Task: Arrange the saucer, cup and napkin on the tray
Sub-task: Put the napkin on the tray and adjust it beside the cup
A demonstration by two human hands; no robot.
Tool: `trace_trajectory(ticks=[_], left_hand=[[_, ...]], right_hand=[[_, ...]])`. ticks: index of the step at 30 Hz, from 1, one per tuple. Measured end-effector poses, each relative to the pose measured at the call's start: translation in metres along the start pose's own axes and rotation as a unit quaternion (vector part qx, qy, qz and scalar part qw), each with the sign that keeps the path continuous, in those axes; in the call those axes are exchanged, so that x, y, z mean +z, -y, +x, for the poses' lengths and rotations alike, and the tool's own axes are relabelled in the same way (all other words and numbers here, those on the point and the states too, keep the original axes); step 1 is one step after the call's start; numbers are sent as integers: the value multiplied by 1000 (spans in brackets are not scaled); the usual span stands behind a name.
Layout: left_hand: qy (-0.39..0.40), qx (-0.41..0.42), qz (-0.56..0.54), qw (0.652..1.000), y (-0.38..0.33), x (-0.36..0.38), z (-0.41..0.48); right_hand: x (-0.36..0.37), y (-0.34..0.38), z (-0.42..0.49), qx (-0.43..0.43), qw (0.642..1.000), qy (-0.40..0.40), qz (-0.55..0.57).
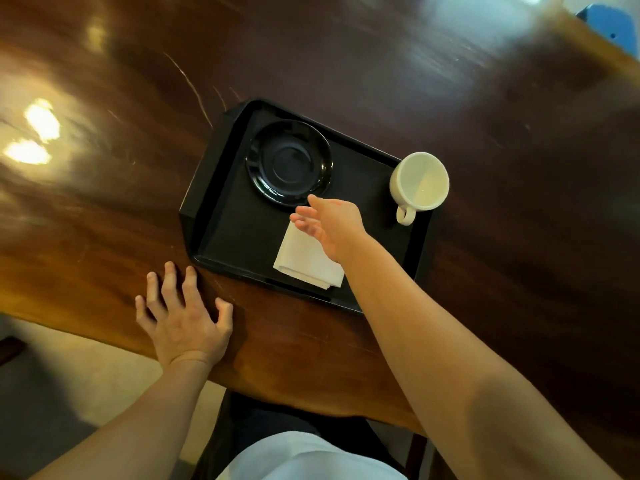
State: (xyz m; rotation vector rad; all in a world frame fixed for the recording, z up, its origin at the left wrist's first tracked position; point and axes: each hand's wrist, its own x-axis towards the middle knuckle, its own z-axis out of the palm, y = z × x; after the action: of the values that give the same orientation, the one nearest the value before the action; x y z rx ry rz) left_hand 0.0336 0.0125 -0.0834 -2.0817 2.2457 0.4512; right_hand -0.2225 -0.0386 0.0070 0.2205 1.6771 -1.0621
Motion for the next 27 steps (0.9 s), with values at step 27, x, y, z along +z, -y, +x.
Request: trace_trajectory(ticks=[27], left_hand=[[11, 0, 1, 1000, -1, -2, 1]], right_hand=[[0, 22, 12, -83, 971, -17, -222]])
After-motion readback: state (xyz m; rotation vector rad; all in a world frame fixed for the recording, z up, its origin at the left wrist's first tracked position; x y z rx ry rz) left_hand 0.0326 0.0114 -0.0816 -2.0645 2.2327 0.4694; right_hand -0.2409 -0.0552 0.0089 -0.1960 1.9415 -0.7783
